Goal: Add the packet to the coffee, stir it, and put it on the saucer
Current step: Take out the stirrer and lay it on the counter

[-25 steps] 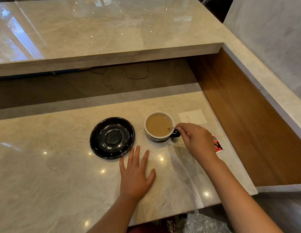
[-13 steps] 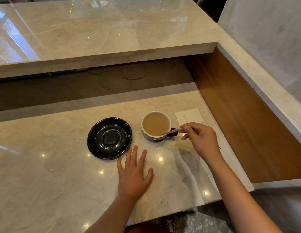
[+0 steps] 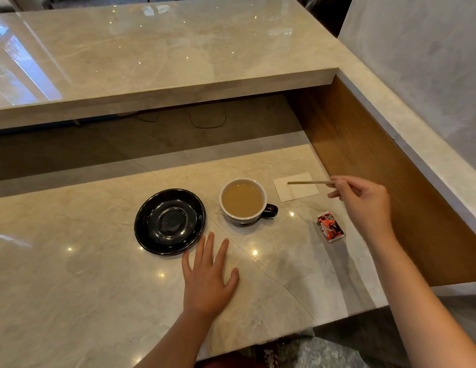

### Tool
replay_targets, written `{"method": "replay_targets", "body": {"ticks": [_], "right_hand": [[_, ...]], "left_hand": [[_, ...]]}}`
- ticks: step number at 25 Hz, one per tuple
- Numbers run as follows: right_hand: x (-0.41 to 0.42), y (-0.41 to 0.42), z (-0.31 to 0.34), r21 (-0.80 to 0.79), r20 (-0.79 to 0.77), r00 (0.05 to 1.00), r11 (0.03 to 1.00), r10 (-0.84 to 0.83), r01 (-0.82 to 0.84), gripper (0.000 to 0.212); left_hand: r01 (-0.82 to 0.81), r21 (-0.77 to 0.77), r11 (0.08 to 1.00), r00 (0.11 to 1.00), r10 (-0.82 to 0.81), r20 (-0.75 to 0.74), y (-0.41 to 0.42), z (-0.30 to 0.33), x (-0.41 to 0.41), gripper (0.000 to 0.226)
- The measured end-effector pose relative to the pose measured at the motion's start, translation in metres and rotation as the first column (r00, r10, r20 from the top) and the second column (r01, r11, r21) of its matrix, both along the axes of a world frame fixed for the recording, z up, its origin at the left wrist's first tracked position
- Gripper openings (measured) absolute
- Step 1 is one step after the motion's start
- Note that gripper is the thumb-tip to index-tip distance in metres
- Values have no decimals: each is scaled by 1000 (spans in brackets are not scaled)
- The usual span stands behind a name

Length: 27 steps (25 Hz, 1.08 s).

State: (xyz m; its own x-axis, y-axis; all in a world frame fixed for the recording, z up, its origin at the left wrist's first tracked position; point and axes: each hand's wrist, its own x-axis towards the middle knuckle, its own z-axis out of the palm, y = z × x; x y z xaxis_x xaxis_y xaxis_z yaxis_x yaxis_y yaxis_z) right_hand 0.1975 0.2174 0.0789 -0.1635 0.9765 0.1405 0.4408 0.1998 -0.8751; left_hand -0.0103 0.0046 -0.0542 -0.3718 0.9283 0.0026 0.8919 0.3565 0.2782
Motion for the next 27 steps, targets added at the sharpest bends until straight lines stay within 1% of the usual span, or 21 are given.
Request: {"method": "replay_targets", "body": {"ticks": [2,4,6,9,10,12,14,18,20,24,27], "right_hand": [[1,5,-10,120,155,985,989,69,-88,19],[1,9,-24,254,296,944,941,144,-223,18],[3,13,-37,395,427,889,850,166,-349,17],[7,15,-52,526,519,839,712,164,-465,19],[8,15,-57,539,553,817,677,165,-501,19],[10,15,-67,509,621,762,646,182,-569,20],[15,12,-73,465,652,727,644,215,-608,23],[21,0,-76,428,643,715,646,273,-632,28],[22,-4,-83,382,673,681,653,289,-654,27],[23,-10,-92,359,708,649,648,280,-672,28],[25,-12,-92,343,752,607,634,257,-693,22]], "left_hand": [[-2,-4,1000,1000,2,0,0,0,0,63],[-4,-9,1000,1000,4,-1,0,1,1,63],[-5,-4,1000,1000,5,-3,1,1,1,63],[-4,1,1000,1000,4,-5,1,2,1,62],[-5,4,1000,1000,5,-5,1,2,1,62],[-6,8,1000,1000,6,-3,1,3,1,62],[-5,15,1000,1000,5,-2,1,3,1,62],[-4,17,1000,1000,4,-2,1,3,1,62],[-4,20,1000,1000,4,-1,1,2,1,62],[-3,16,1000,1000,3,-5,0,2,1,62],[-7,11,1000,1000,7,-8,0,2,1,63]]}}
